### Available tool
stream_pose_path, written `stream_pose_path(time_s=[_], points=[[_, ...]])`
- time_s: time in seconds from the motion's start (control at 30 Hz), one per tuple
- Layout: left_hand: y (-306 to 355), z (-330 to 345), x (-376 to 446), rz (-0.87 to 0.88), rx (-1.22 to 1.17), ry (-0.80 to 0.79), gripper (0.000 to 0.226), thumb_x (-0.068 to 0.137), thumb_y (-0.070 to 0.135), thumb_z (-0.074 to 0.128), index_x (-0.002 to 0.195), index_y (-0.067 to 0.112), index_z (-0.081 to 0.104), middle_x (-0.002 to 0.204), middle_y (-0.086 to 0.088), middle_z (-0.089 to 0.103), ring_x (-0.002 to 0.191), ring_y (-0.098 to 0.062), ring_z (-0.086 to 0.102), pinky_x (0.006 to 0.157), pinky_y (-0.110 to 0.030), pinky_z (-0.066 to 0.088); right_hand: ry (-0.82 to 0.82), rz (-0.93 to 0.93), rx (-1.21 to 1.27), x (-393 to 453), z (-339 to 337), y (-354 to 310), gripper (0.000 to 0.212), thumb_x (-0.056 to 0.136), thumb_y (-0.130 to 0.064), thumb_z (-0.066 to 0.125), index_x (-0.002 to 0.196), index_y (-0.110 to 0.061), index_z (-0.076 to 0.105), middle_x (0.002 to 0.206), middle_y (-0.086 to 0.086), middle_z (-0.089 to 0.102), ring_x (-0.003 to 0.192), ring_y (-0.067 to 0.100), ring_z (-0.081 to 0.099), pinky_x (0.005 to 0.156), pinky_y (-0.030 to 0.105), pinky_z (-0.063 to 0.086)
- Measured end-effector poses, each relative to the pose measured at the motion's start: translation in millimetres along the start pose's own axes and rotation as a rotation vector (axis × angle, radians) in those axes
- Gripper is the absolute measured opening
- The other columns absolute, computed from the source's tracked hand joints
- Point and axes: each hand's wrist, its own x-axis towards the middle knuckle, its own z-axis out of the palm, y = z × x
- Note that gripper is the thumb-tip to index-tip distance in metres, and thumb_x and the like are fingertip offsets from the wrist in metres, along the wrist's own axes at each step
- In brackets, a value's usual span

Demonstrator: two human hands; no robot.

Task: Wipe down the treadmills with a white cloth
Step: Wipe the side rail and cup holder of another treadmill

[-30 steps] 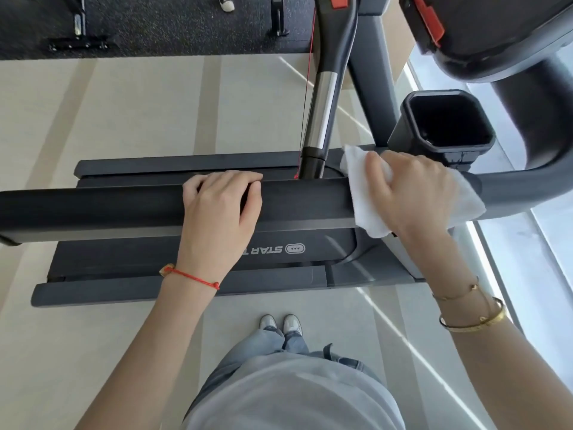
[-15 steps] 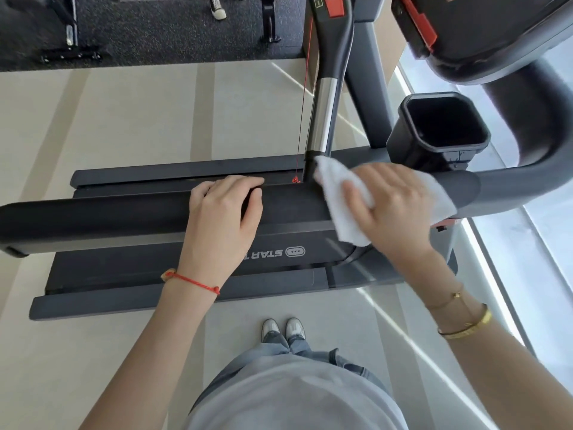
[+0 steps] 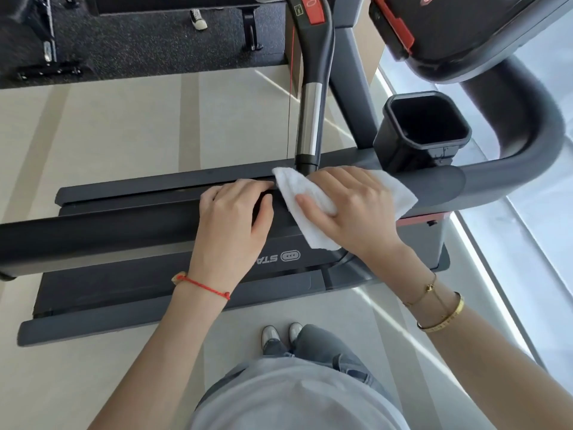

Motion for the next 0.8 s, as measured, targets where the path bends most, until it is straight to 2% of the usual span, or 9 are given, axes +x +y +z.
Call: stream_pose_path(time_s=[0.2,0.37,0.53,0.63,0.73,0.8], points=[[28,15,12,0.03,-0.043,-0.048,0.023,0.097,0.017,0.052,0.113,0.014,0.069,0.11,0.004,0.069,0.101,-0.018,0.064,0.099,-0.038,0.04,0.132,-0.033,-0.064,-13,-11,43,0.031,0.094,-0.035,0.055,0.078,-0.011,0.069,0.078,0.001,0.069,0.074,0.024,0.065,0.071,0.033,0.051],[58,36,24,0.043,-0.086,-0.082,0.024,0.098,0.017,0.052,0.116,0.014,0.068,0.113,0.004,0.069,0.105,-0.017,0.063,0.098,-0.039,0.043,0.16,-0.031,-0.086,-23,-26,87,0.028,0.092,-0.033,0.057,0.077,-0.012,0.068,0.075,0.0,0.068,0.072,0.024,0.065,0.067,0.034,0.051],[93,59,44,0.036,-0.111,-0.053,0.024,0.098,0.017,0.053,0.116,0.012,0.067,0.109,0.003,0.07,0.099,-0.016,0.065,0.094,-0.041,0.046,0.103,-0.111,-0.033,-31,-49,138,0.026,0.091,-0.032,0.061,0.083,-0.009,0.072,0.084,0.0,0.072,0.077,0.021,0.067,0.07,0.028,0.05],[113,71,58,0.014,-0.121,-0.011,0.024,0.098,0.015,0.054,0.117,0.011,0.068,0.109,0.001,0.07,0.098,-0.017,0.066,0.093,-0.043,0.048,0.036,-0.17,0.094,-32,-61,158,0.026,0.092,-0.03,0.063,0.092,-0.007,0.074,0.094,0.001,0.074,0.09,0.019,0.07,0.076,0.029,0.054],[128,80,73,-0.014,-0.119,0.02,0.025,0.098,0.016,0.053,0.118,0.01,0.067,0.111,0.0,0.07,0.101,-0.017,0.066,0.094,-0.044,0.05,0.033,-0.1,0.246,-33,-81,182,0.034,0.096,-0.032,0.058,0.089,-0.002,0.073,0.087,0.003,0.073,0.084,0.019,0.069,0.074,0.026,0.053],[135,85,85,-0.041,-0.105,0.031,0.026,0.099,0.017,0.052,0.119,0.01,0.067,0.113,0.0,0.07,0.103,-0.017,0.065,0.096,-0.044,0.05,0.069,0.043,0.31,-28,-101,204,0.037,0.098,-0.038,0.053,0.087,-0.007,0.071,0.076,-0.005,0.066,0.073,0.008,0.06,0.07,0.015,0.044]])
